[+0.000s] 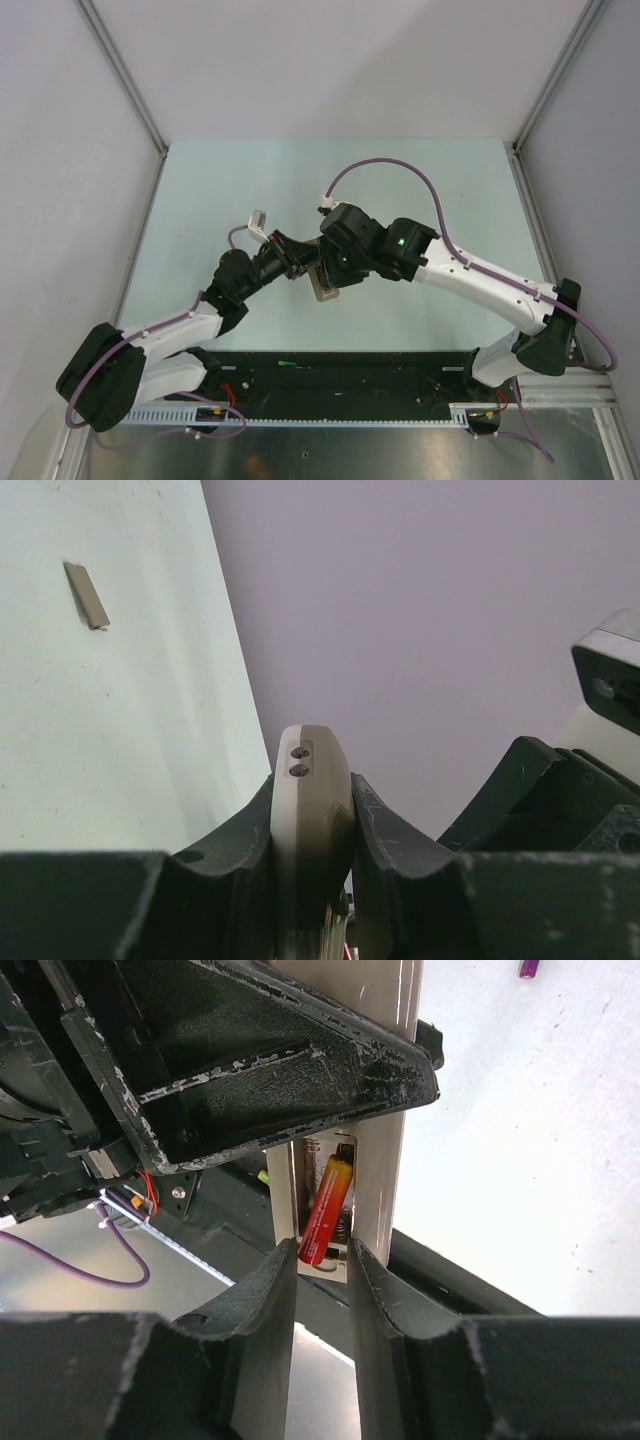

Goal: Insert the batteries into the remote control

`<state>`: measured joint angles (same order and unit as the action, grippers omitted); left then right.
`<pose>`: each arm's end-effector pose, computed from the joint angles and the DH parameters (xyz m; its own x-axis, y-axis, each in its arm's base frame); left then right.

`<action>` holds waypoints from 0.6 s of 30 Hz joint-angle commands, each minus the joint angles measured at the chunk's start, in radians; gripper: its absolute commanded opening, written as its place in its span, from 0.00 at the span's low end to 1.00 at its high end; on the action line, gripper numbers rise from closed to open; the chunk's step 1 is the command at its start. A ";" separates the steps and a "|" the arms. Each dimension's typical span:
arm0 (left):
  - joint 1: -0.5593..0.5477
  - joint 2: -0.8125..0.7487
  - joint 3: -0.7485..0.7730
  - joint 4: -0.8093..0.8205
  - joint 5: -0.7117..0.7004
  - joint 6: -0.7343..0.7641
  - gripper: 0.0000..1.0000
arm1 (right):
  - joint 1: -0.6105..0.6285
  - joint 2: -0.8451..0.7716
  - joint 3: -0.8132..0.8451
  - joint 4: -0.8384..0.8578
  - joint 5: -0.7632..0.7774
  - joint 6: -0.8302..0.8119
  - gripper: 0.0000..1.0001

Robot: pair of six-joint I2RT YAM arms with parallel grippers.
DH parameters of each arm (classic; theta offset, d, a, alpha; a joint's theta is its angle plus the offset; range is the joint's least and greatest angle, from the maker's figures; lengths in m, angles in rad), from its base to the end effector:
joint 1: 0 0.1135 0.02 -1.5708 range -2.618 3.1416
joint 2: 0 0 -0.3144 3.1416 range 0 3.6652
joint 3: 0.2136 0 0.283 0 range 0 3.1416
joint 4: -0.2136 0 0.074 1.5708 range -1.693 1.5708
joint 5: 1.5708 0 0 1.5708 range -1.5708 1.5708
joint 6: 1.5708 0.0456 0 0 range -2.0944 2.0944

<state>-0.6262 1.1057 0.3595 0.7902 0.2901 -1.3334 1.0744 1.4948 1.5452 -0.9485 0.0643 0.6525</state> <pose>0.1871 -0.1514 0.2560 -0.7625 -0.5979 -0.2472 0.2212 0.1181 -0.9681 0.1663 0.3009 0.4074 -0.8172 -0.2365 -0.5256 -0.4559 0.8232 0.3384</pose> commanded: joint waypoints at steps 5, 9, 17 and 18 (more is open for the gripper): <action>-0.010 -0.018 0.029 0.066 -0.008 -0.010 0.00 | 0.007 0.031 0.041 0.027 -0.006 -0.017 0.24; -0.012 -0.014 0.029 0.066 -0.005 -0.012 0.00 | 0.007 0.039 0.050 0.011 -0.001 -0.025 0.17; -0.010 -0.014 0.024 0.064 -0.002 -0.013 0.00 | 0.007 0.028 0.062 -0.024 0.017 -0.033 0.00; -0.012 -0.014 0.022 0.066 0.000 -0.016 0.00 | 0.006 0.025 0.061 -0.030 0.017 -0.037 0.00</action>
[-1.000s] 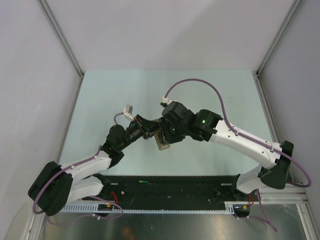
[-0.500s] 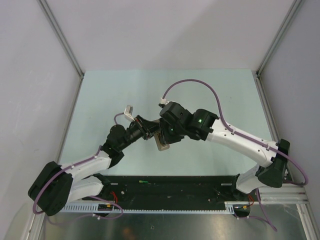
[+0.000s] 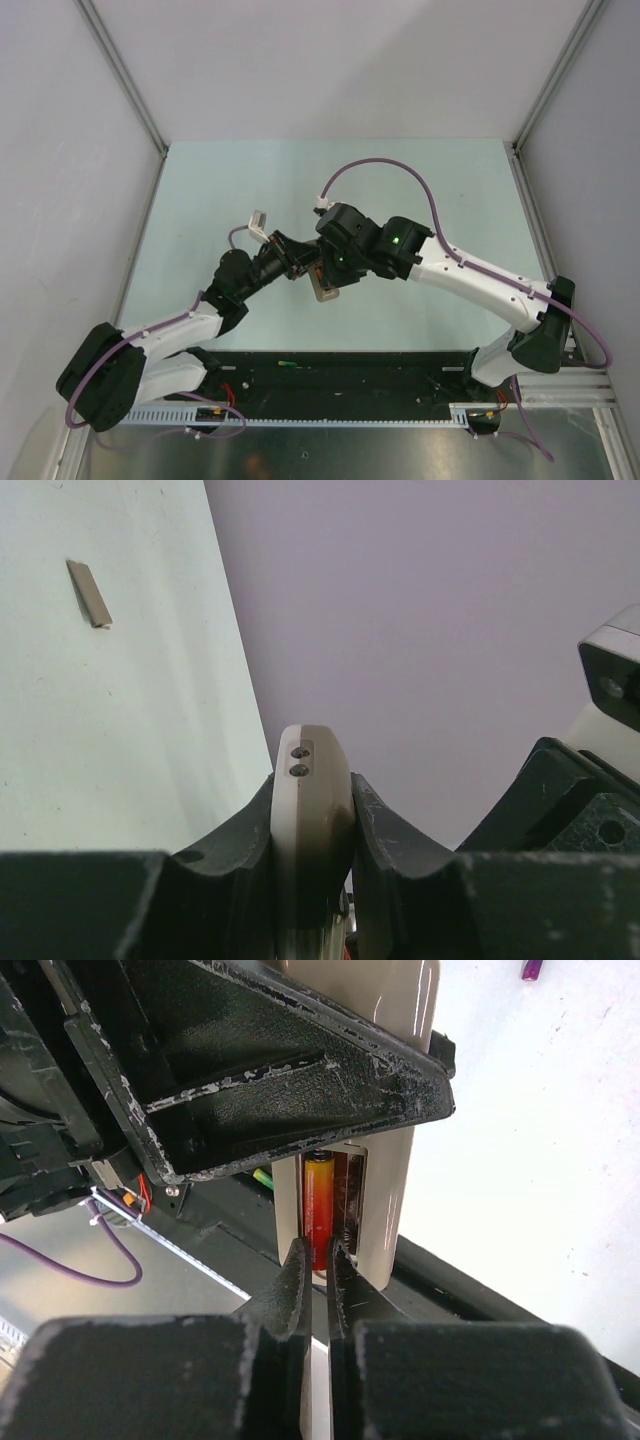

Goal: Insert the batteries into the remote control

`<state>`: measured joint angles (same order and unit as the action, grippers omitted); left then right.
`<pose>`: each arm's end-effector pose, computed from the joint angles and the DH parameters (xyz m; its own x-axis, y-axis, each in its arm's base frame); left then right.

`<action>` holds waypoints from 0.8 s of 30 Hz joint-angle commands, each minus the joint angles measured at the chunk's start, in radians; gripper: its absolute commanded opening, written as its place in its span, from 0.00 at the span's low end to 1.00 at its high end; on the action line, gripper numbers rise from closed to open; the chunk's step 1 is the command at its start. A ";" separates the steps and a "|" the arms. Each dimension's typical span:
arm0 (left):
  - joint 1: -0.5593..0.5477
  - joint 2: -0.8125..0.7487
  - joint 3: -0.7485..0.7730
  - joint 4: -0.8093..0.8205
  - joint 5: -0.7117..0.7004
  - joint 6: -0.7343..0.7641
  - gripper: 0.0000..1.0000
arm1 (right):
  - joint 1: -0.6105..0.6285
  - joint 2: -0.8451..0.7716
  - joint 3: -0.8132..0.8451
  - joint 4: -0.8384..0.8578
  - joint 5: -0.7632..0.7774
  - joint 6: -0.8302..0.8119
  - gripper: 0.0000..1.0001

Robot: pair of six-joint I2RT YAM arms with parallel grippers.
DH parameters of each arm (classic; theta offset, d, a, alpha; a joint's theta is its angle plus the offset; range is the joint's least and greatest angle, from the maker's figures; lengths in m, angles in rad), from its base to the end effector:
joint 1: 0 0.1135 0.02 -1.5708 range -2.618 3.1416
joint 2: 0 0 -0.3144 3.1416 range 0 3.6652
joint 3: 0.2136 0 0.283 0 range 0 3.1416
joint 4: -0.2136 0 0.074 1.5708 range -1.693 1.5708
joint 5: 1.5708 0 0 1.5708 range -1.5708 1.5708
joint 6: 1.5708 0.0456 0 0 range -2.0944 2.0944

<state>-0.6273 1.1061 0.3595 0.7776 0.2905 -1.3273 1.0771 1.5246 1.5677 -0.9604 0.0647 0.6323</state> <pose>0.1870 -0.1517 0.2544 -0.7647 -0.5941 -0.2496 0.2158 0.1288 -0.9679 0.1693 0.3084 0.4045 -0.8118 -0.2640 -0.5208 -0.4715 0.8226 0.3179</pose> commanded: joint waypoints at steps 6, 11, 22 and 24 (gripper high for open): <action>-0.011 -0.005 0.038 0.078 0.030 -0.042 0.00 | 0.001 -0.018 0.032 -0.011 -0.003 -0.028 0.00; -0.017 -0.009 0.052 0.080 0.039 -0.050 0.00 | 0.000 -0.015 0.017 0.032 -0.051 -0.013 0.00; -0.052 -0.098 0.015 0.078 -0.091 -0.039 0.00 | -0.020 -0.035 -0.023 0.126 -0.051 0.082 0.00; -0.063 -0.114 0.004 0.077 -0.135 -0.038 0.00 | -0.025 -0.047 -0.043 0.152 -0.049 0.104 0.00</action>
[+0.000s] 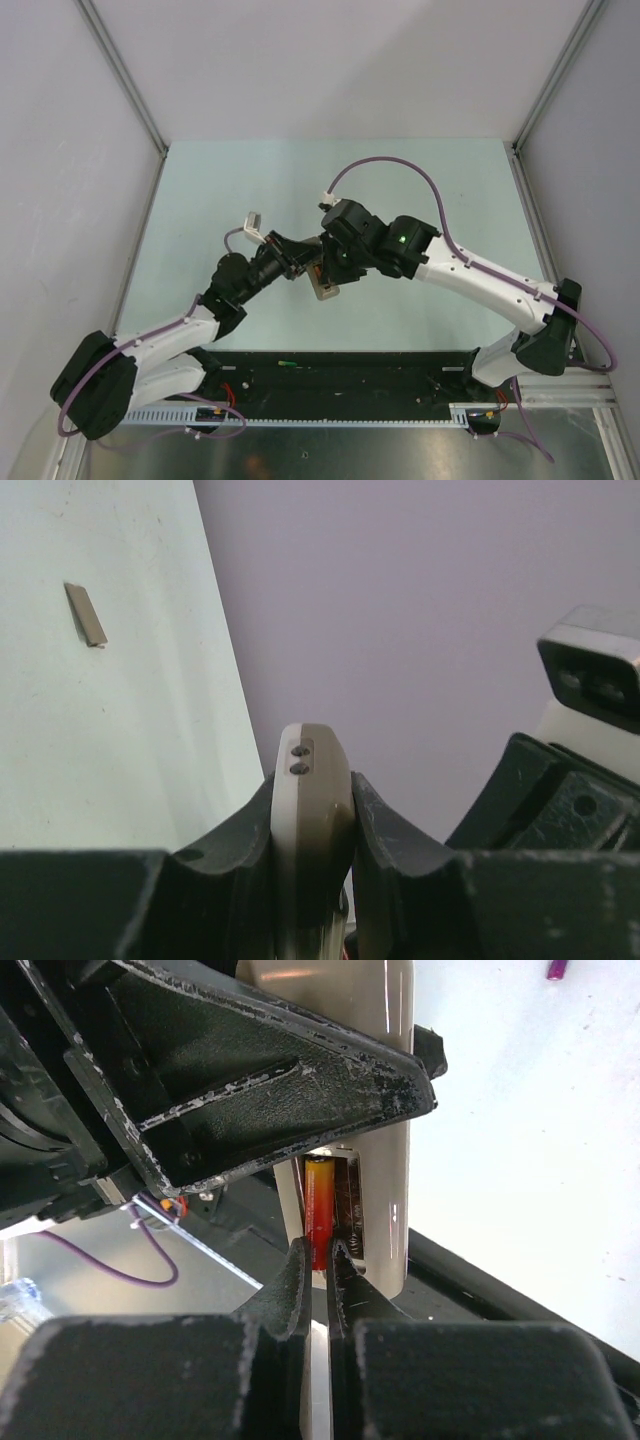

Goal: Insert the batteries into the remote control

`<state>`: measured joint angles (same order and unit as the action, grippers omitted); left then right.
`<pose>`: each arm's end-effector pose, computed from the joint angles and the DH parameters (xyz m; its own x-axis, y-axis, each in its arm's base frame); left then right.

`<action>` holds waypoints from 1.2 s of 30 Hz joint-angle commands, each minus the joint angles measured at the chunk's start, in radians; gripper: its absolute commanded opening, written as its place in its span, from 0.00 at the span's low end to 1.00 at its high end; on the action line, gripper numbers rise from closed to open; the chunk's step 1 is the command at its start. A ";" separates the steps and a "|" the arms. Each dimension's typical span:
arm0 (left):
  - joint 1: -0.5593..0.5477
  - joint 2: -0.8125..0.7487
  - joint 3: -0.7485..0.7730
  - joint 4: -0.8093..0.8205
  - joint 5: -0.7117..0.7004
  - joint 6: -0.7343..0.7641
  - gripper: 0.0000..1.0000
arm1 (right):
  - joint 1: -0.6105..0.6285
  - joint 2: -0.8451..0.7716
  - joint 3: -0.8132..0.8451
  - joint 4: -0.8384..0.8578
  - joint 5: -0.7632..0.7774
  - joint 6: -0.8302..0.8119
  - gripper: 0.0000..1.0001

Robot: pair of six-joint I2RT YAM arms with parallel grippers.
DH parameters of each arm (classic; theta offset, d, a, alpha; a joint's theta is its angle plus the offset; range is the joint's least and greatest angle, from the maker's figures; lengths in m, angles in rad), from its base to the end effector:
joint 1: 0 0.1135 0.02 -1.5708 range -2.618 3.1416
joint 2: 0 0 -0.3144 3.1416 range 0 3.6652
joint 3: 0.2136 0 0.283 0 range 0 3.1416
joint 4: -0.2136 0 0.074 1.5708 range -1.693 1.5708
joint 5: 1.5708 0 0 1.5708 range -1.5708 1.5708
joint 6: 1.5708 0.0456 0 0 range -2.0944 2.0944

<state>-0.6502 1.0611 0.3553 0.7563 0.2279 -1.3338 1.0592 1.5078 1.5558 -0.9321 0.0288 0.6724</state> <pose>0.1802 -0.1500 0.2602 -0.7384 -0.6281 -0.2456 0.2197 0.1203 -0.9681 0.1722 0.3040 0.4080 -0.8335 -0.2128 -0.5099 -0.4391 0.8153 0.3775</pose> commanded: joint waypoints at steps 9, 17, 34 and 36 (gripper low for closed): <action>-0.054 -0.085 0.034 0.098 -0.085 -0.067 0.00 | -0.001 -0.032 -0.060 0.171 -0.006 0.085 0.00; -0.057 -0.032 0.077 0.100 0.030 -0.097 0.00 | 0.008 -0.012 -0.060 0.193 -0.088 0.029 0.00; -0.074 -0.064 0.079 0.109 0.010 -0.097 0.00 | 0.008 -0.035 -0.097 0.285 -0.113 0.045 0.00; -0.075 -0.066 0.077 0.109 0.010 -0.100 0.00 | 0.010 -0.032 -0.097 0.294 -0.121 0.062 0.00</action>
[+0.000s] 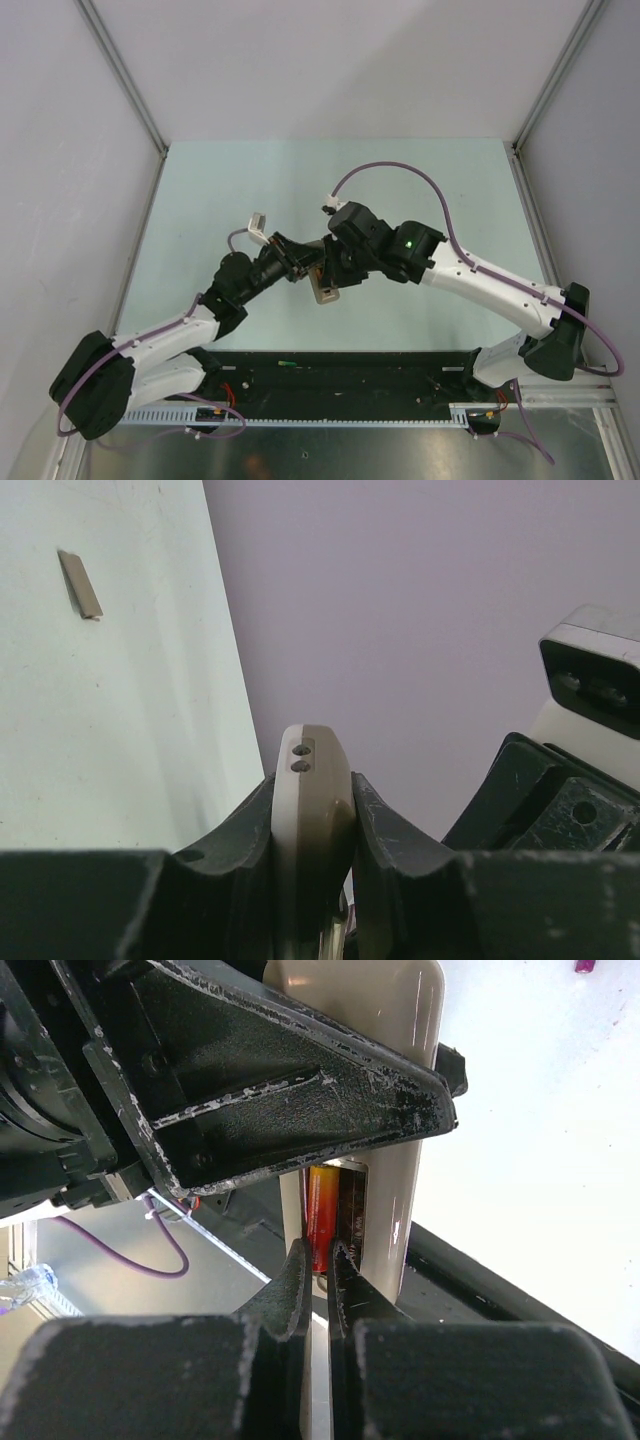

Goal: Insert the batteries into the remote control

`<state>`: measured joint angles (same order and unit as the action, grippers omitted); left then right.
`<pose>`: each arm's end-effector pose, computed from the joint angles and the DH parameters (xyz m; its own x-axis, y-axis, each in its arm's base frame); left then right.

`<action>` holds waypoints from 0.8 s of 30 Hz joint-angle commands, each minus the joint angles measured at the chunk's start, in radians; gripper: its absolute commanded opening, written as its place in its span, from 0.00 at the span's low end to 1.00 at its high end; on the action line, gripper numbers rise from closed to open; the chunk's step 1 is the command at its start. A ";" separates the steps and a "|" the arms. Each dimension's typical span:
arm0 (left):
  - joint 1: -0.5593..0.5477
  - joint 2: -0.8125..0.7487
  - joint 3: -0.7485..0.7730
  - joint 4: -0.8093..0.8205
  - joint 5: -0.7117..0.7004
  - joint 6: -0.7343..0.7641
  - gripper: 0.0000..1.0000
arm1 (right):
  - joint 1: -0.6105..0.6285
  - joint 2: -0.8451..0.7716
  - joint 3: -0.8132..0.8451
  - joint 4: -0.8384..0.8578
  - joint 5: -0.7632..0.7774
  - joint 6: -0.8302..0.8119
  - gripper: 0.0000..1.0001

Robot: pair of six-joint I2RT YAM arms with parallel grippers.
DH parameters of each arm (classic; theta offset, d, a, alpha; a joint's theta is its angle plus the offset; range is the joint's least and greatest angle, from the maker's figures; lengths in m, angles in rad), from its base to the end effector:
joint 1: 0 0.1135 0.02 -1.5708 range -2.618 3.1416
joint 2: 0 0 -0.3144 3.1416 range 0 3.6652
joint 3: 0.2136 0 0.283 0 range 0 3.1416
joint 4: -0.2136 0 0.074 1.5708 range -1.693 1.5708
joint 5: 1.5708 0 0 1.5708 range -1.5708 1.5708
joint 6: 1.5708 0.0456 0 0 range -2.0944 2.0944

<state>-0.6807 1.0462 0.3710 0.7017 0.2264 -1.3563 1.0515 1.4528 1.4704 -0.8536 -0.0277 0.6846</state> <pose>0.1756 -0.1554 0.2627 -0.7652 -0.6055 -0.2186 0.1878 0.1148 -0.9755 0.1670 0.2946 0.4018 -0.8399 -0.1955 -0.5064 -0.4466 0.7792 0.4399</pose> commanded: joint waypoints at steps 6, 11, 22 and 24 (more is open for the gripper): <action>-0.045 -0.077 0.048 0.168 -0.007 -0.075 0.00 | 0.008 0.026 -0.021 0.241 -0.109 0.047 0.00; -0.045 -0.083 0.046 0.173 0.001 -0.086 0.00 | 0.011 0.050 -0.018 0.222 -0.146 0.018 0.00; -0.043 -0.097 0.039 0.177 -0.018 -0.098 0.00 | 0.022 0.063 -0.018 0.179 -0.115 -0.011 0.13; -0.042 -0.097 0.039 0.177 -0.021 -0.098 0.00 | 0.025 0.063 -0.018 0.176 -0.113 -0.013 0.16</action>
<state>-0.6815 1.0004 0.3607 0.6773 0.1909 -1.3518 1.0412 1.4605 1.4651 -0.8158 -0.0864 0.6796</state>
